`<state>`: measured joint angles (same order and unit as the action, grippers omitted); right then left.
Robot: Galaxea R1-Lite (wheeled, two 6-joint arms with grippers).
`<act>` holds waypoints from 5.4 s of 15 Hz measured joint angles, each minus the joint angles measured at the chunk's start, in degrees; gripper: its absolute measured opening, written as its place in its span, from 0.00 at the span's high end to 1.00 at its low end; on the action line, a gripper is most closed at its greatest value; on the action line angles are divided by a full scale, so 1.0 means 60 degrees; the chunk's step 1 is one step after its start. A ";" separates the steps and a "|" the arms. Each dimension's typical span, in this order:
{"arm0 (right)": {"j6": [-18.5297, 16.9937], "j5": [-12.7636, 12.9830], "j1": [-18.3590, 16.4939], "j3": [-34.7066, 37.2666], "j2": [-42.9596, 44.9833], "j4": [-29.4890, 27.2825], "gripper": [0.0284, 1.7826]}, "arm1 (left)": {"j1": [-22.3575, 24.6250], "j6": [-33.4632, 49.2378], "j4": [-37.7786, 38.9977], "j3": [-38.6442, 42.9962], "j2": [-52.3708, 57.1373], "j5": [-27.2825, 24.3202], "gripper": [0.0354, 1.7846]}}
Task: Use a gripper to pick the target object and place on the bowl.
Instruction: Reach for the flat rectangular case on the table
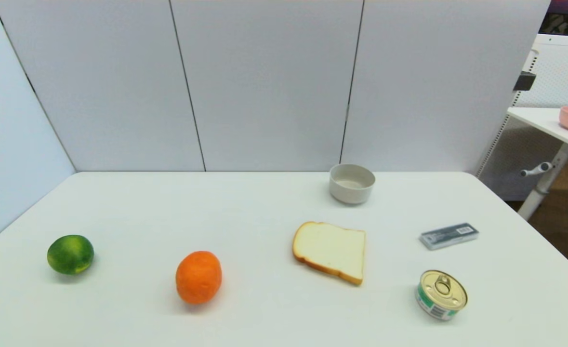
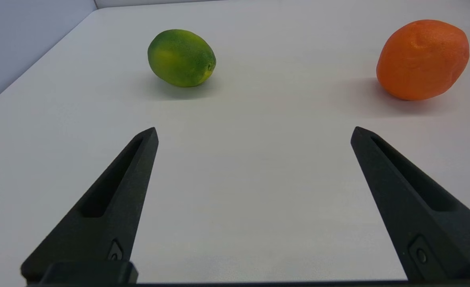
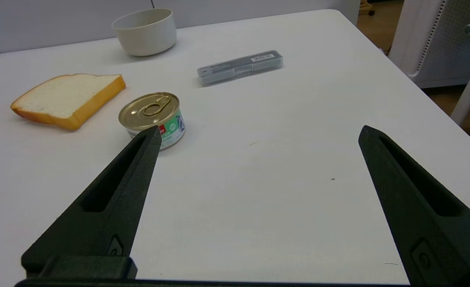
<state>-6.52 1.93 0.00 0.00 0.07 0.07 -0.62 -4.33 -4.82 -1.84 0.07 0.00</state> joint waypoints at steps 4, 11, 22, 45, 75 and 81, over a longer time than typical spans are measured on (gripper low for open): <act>-0.0020 -0.0006 0.0000 -0.0238 -0.0148 0.0037 0.04 | 0.0000 -0.0004 0.0004 0.0000 0.0000 0.0000 0.04; -0.0181 0.0000 0.0081 -0.3641 -0.3336 0.0039 0.04 | 0.0000 -0.0004 0.0000 0.0000 0.0000 0.0000 0.04; -0.0175 -0.0073 0.0431 -1.2491 -1.2107 -0.0063 0.04 | 0.0000 0.0000 0.0000 0.0000 0.0000 0.0000 0.04; -0.8499 0.4061 0.1764 -1.7995 -1.9302 -1.0638 0.04 | 0.0000 -0.0004 0.0000 0.0000 0.0000 0.0000 0.04; -1.3007 0.3385 0.1731 -1.4663 -1.8729 -0.8330 0.04 | 0.0000 0.0000 0.0000 0.0000 0.0000 0.0000 0.04; -1.2323 0.2885 0.1629 -1.4419 -1.8782 -0.8151 0.04 | 0.0000 0.0002 0.0004 0.0000 0.0000 0.0000 0.04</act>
<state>-80.46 19.24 9.78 -86.52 -112.62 -48.84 -0.62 -4.32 -4.79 -1.84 0.07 0.00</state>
